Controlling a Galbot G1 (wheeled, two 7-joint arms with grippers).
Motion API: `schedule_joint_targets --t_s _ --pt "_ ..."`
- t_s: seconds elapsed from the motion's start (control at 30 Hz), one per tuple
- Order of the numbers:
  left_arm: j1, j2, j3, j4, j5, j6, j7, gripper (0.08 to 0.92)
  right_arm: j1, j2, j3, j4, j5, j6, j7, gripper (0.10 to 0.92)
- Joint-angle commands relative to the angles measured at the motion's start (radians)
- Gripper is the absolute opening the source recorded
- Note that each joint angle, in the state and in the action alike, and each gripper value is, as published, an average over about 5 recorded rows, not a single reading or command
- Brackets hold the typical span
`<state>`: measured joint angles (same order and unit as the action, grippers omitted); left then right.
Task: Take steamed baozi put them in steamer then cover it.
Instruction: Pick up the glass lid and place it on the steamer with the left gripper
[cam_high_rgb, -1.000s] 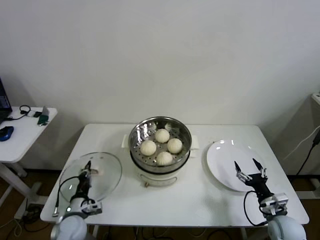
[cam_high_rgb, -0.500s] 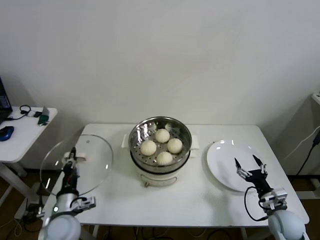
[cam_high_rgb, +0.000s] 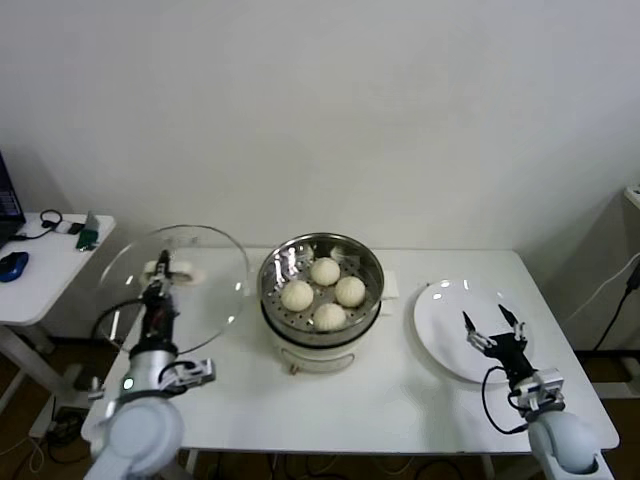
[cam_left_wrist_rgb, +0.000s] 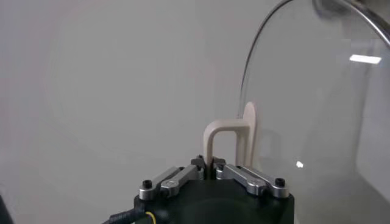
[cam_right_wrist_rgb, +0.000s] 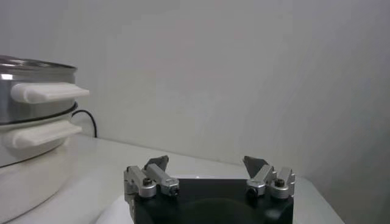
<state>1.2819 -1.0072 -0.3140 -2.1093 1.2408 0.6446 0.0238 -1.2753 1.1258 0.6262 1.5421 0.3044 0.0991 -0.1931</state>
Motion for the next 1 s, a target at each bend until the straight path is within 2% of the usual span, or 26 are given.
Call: schedule_joint_targets --t_s 0.03,0.23,0.43,0.83,1.0 --pt "-0.342 -0.002 0.371 0.004 0.052 0.141 0.205 0.148 0.009 0.000 -0.001 -0.022 -0.008 0.005 0.004 0.823" --pt "-0.413 -0.122 0.479 0.097 0.119 0.141 0.251 0.148 0.008 -0.008 0.014 -0.040 -0.007 0.009 0.005 0.823" --pt "-0.456 -0.228 0.543 0.207 0.149 0.141 0.260 0.148 0.004 -0.009 0.033 -0.061 -0.008 0.017 0.003 0.823" --pt "-0.485 -0.362 0.525 0.364 0.149 0.141 0.238 0.148 -0.011 -0.008 0.066 -0.086 -0.010 0.031 -0.005 0.823" --pt "-0.486 -0.386 0.523 0.409 0.146 0.141 0.220 0.148 -0.015 -0.008 0.075 -0.086 -0.005 0.033 -0.007 0.823"
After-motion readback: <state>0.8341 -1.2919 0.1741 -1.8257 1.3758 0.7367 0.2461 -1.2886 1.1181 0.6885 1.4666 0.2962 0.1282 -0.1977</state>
